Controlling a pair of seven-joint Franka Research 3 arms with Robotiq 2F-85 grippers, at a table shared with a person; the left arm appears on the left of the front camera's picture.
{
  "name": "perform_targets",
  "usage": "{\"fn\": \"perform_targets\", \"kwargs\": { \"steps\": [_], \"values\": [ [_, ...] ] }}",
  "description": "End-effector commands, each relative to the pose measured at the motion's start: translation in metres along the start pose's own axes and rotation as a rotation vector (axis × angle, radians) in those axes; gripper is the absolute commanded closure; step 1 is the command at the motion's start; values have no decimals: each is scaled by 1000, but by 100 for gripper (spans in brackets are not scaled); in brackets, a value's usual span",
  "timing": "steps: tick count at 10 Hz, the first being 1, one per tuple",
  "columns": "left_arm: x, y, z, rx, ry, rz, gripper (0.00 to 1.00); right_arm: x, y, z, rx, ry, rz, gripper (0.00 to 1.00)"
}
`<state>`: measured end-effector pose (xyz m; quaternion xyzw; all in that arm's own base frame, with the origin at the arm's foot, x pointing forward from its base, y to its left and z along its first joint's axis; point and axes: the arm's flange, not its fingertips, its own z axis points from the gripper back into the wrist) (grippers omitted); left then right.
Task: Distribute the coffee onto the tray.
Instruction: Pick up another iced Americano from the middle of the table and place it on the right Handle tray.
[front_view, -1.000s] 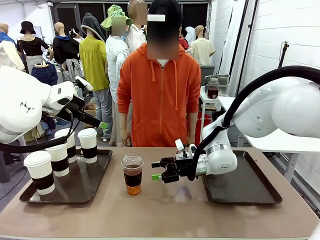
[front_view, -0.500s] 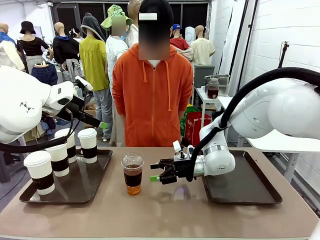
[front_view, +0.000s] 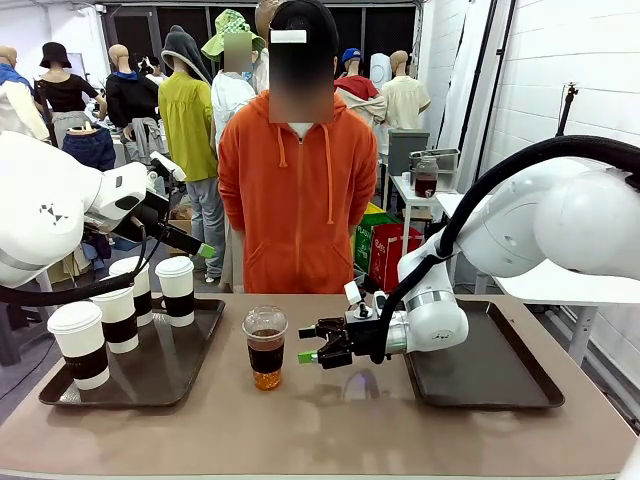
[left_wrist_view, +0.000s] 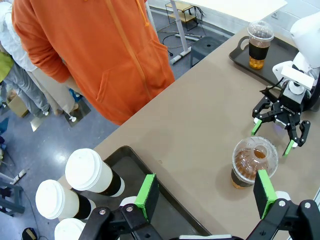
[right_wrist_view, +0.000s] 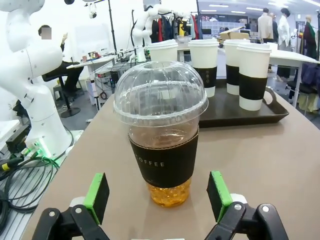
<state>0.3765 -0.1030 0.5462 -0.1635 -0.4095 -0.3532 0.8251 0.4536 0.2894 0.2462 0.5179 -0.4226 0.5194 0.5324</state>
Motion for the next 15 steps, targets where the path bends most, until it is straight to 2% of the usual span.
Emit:
{"fn": "perform_targets", "kwargs": {
  "steps": [1,15],
  "values": [
    [-1,1,0,-5,0,4,0,-7,-13,-22,-8,-4,15,0],
    [-1,1,0,-5,0,4,0,-8,-35,-78,98,-23,15,0]
  ]
}}
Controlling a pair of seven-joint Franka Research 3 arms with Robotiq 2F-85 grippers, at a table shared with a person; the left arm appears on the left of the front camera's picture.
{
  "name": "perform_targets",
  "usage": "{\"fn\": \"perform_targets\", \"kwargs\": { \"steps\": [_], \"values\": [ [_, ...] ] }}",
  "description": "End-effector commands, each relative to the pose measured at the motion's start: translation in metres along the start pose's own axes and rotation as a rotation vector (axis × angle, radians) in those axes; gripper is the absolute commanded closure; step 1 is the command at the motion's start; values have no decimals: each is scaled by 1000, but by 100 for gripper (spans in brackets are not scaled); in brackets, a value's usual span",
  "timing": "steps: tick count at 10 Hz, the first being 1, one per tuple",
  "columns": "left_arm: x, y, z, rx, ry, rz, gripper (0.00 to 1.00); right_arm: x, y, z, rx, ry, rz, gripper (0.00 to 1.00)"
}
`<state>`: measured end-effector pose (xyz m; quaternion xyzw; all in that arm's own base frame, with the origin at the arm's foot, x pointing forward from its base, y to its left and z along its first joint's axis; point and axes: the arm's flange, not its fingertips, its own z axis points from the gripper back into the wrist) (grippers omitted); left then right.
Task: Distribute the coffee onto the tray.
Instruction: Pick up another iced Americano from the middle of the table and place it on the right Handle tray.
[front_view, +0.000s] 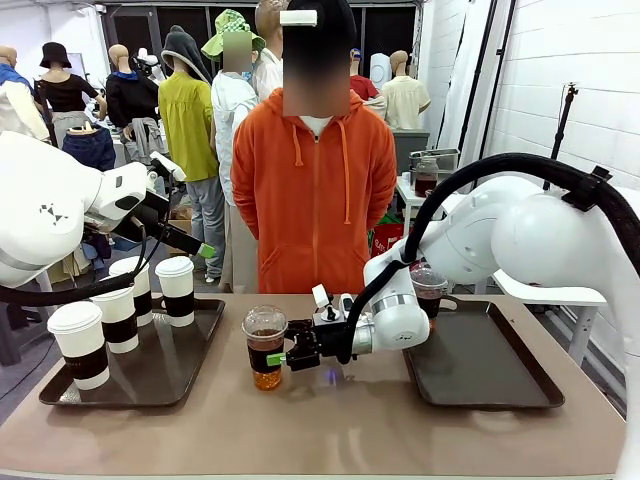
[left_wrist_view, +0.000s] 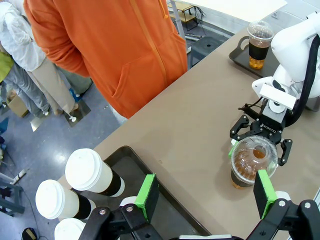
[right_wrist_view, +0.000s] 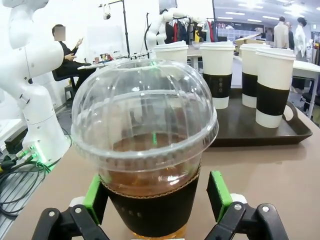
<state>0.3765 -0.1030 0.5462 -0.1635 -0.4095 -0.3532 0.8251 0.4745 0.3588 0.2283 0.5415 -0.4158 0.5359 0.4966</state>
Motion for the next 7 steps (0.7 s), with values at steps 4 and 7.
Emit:
{"fn": "perform_targets", "kwargs": {
  "steps": [4,7],
  "values": [
    [-1,1,0,-5,0,4,0,-1,-11,-13,57,-4,-47,0],
    [-1,1,0,-5,0,4,0,-1,-9,-13,92,-34,-54,39]
  ]
}}
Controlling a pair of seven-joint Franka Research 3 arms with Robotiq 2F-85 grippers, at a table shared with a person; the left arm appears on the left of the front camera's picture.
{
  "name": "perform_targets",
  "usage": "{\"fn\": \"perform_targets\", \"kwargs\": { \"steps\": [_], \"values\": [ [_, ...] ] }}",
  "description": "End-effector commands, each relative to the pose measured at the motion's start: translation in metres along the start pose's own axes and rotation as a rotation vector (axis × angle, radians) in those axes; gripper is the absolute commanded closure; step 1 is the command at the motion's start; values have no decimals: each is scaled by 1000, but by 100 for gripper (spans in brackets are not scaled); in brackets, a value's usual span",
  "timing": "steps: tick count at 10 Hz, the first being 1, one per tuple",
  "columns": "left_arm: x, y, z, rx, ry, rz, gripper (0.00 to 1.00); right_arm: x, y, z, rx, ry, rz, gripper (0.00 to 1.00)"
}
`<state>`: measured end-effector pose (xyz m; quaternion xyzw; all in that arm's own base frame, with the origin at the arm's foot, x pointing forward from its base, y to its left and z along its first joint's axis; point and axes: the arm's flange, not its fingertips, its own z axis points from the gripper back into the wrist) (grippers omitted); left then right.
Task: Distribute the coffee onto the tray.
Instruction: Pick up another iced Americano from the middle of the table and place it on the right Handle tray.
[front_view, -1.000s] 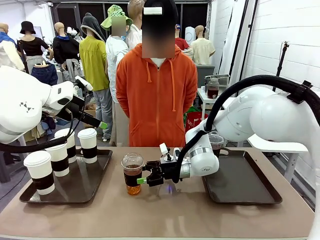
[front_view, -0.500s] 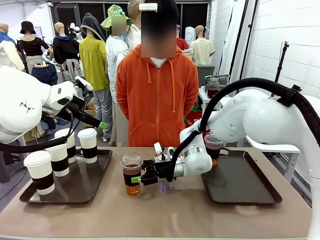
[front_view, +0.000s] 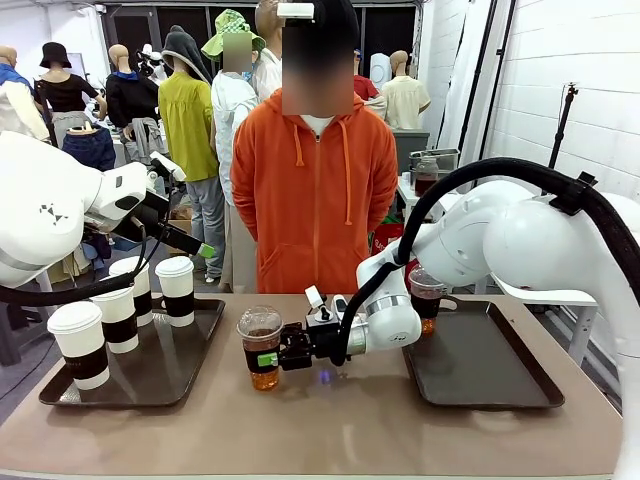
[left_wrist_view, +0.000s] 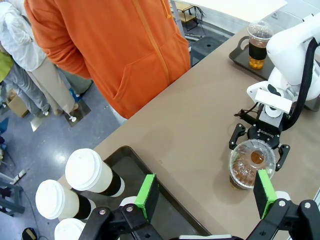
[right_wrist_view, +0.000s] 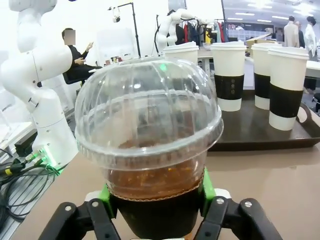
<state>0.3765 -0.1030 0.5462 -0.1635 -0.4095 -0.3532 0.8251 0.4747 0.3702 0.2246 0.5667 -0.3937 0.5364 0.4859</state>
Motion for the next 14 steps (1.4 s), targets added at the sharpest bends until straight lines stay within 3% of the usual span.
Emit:
{"fn": "perform_targets", "kwargs": {
  "steps": [1,6,10,14],
  "values": [
    [-1,1,0,-5,0,4,0,4,-6,-1,33,-15,-20,39],
    [-1,1,0,-5,0,4,0,31,5,23,29,-14,-17,39],
    [-1,1,0,-5,0,4,0,64,29,96,50,-2,-67,39],
    [-1,1,0,-5,0,4,0,62,62,172,-73,12,-55,39]
  ]
}}
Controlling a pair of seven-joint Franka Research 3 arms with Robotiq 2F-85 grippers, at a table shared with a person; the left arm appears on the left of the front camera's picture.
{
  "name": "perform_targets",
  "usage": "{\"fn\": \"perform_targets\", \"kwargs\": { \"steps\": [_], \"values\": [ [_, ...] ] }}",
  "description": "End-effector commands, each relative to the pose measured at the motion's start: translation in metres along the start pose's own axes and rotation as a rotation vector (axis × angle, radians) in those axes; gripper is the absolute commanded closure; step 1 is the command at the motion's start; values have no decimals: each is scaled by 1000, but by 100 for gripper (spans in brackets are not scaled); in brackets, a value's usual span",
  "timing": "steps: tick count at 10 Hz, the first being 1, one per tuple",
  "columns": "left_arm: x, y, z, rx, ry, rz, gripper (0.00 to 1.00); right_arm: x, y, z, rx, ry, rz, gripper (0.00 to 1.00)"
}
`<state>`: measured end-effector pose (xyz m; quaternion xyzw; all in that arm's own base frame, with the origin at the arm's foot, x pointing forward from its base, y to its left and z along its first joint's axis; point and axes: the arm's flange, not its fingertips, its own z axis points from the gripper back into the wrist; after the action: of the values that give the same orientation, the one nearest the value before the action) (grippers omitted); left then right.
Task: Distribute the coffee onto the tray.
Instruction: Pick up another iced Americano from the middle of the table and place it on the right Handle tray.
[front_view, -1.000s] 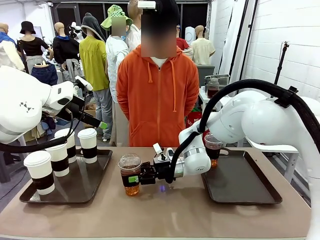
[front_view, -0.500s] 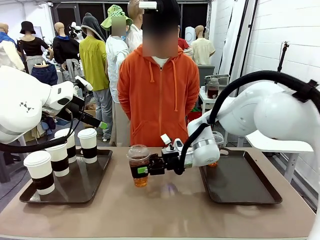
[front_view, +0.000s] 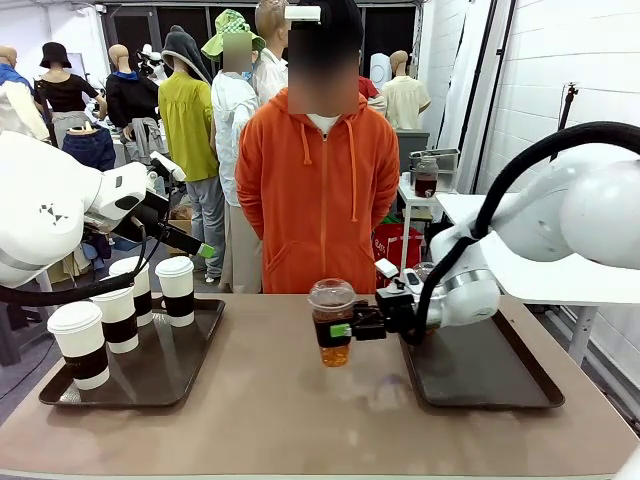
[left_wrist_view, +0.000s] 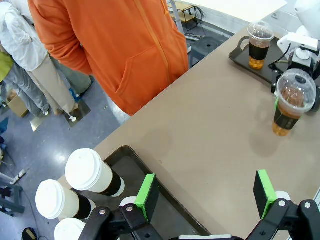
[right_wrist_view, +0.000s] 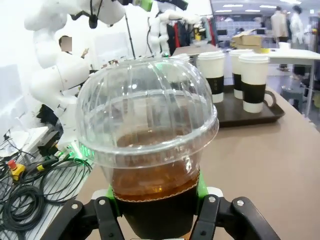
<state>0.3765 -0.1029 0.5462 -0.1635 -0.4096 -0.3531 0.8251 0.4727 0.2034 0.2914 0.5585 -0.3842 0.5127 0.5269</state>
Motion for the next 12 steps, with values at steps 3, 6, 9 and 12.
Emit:
{"fn": "perform_targets", "kwargs": {
  "steps": [3,6,9,12],
  "values": [
    [-1,1,0,-5,0,3,0,-2,27,40,-77,-13,6,39],
    [-1,1,0,-5,0,3,0,-9,21,45,-87,-3,-16,39],
    [-1,1,0,-5,0,3,0,-9,21,45,-87,-3,-16,39],
    [-1,1,0,-5,0,3,0,-2,32,65,-129,6,-2,39]
  ]
}}
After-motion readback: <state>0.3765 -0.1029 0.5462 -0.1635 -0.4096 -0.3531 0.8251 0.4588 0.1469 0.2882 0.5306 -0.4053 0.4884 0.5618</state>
